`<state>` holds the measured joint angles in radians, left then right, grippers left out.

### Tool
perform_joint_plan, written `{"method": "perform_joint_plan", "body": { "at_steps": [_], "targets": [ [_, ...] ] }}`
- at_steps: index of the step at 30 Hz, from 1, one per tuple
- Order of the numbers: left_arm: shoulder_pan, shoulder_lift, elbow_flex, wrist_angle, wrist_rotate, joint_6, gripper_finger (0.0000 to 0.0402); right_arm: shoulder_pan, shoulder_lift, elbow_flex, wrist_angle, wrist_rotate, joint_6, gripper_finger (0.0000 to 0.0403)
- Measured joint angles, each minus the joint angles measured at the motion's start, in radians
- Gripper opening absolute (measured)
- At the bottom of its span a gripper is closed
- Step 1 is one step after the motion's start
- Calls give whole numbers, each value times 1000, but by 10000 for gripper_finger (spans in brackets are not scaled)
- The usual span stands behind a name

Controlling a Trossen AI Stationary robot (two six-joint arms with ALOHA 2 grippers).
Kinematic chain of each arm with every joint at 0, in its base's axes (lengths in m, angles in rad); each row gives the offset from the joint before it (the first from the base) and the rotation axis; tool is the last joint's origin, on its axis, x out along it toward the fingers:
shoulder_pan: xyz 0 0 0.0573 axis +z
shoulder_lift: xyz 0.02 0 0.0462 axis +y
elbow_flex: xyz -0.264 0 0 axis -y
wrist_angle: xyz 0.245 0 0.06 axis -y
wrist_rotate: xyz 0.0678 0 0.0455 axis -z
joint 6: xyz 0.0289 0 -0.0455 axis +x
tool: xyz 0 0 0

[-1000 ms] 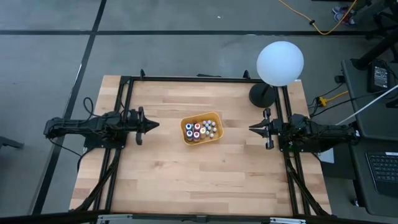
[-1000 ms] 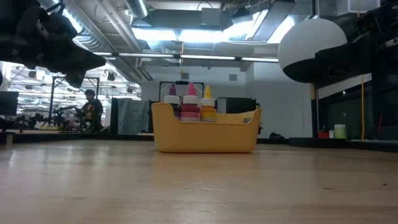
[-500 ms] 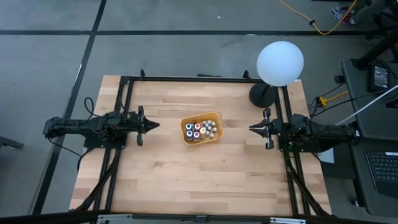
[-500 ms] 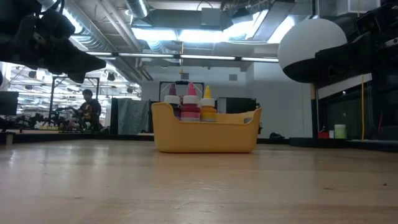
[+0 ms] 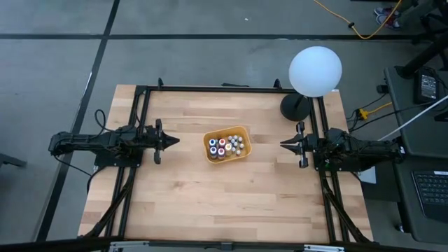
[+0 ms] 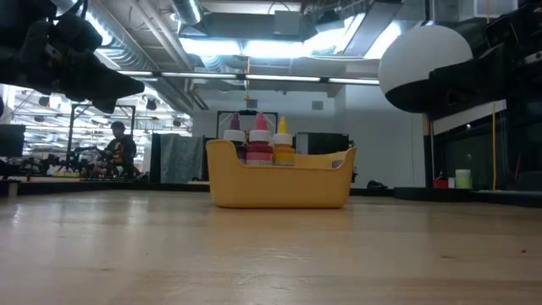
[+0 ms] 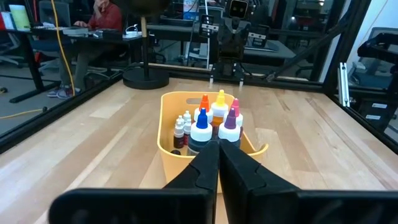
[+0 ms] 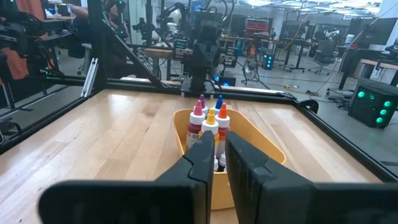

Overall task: Pick & Place food coloring
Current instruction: Return to Home Position

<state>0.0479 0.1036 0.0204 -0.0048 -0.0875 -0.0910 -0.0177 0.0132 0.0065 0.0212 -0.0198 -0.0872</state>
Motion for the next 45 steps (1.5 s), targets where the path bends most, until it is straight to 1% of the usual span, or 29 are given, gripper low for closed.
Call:
{"method": "perform_joint_plan", "body": {
  "at_steps": [24,39,45],
  "targets": [
    [0,0,0,0,0,0,12,0,0,0,0,0,0,44],
    [0,0,0,0,0,0,6,0,0,0,0,0,0,44],
    [0,0,0,0,0,0,11,0,0,0,0,0,0,44]
  ]
}}
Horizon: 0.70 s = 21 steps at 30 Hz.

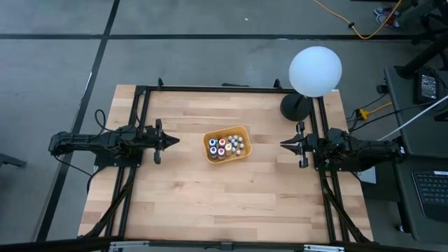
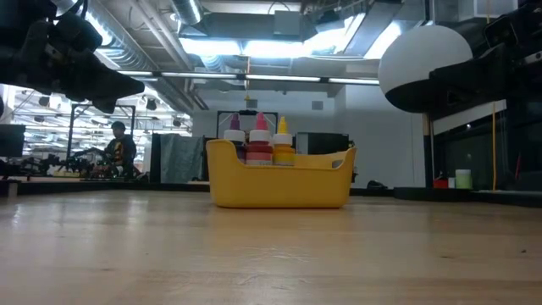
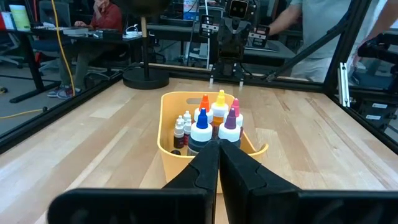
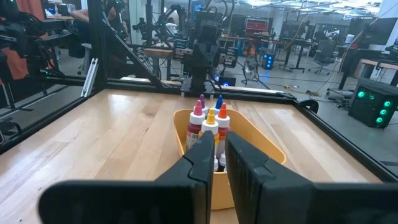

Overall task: Pick & Place food coloring
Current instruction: Return to Home Position

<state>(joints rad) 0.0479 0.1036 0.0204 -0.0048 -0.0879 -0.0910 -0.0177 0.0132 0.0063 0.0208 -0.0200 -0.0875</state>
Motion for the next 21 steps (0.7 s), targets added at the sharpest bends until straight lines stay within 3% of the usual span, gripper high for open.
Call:
{"method": "perform_joint_plan", "body": {
  "at_steps": [21],
  "targets": [
    [0,0,0,0,0,0,10,0,0,0,0,0,0,44]
  ]
}}
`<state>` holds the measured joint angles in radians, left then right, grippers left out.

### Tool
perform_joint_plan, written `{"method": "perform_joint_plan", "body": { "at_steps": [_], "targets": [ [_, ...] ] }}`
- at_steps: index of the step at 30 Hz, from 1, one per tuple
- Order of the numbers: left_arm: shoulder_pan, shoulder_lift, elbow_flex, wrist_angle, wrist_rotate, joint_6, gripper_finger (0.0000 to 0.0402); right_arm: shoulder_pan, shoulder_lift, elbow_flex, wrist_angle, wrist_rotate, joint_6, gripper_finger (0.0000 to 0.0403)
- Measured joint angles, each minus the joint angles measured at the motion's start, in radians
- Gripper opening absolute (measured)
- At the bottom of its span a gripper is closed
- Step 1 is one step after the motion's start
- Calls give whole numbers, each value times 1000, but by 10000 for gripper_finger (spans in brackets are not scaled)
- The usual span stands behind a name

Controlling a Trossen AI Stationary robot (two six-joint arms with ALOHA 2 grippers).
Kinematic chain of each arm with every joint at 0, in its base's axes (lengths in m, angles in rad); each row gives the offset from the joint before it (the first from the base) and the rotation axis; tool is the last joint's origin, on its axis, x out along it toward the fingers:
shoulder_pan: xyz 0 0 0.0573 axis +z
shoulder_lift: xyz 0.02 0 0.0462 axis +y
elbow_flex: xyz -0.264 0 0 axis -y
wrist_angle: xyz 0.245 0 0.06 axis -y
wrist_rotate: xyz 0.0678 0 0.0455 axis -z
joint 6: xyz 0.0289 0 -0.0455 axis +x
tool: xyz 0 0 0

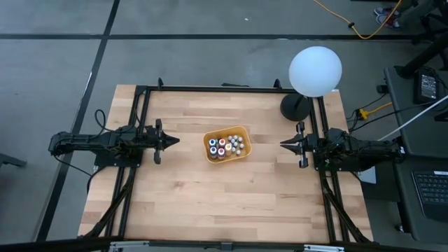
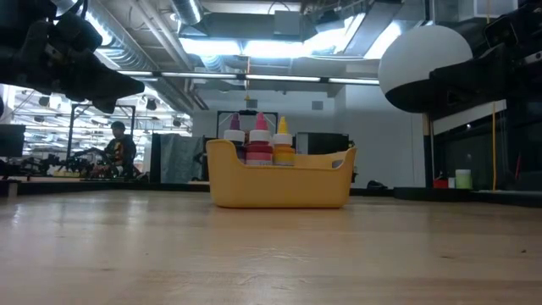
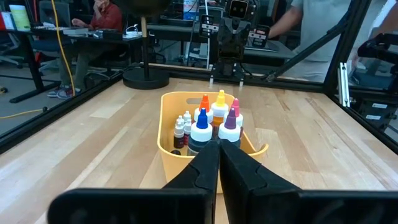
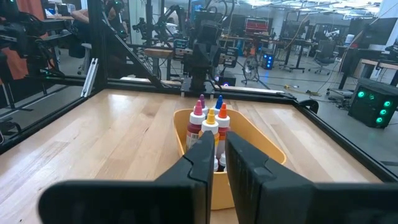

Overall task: Pick & Place food coloring
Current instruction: Return to Home Position

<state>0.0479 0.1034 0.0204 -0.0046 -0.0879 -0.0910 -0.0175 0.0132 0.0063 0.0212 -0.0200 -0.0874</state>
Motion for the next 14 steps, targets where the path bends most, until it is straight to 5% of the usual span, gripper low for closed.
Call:
{"method": "perform_joint_plan", "body": {
  "at_steps": [14],
  "targets": [
    [0,0,0,0,0,0,10,0,0,0,0,0,0,44]
  ]
}}
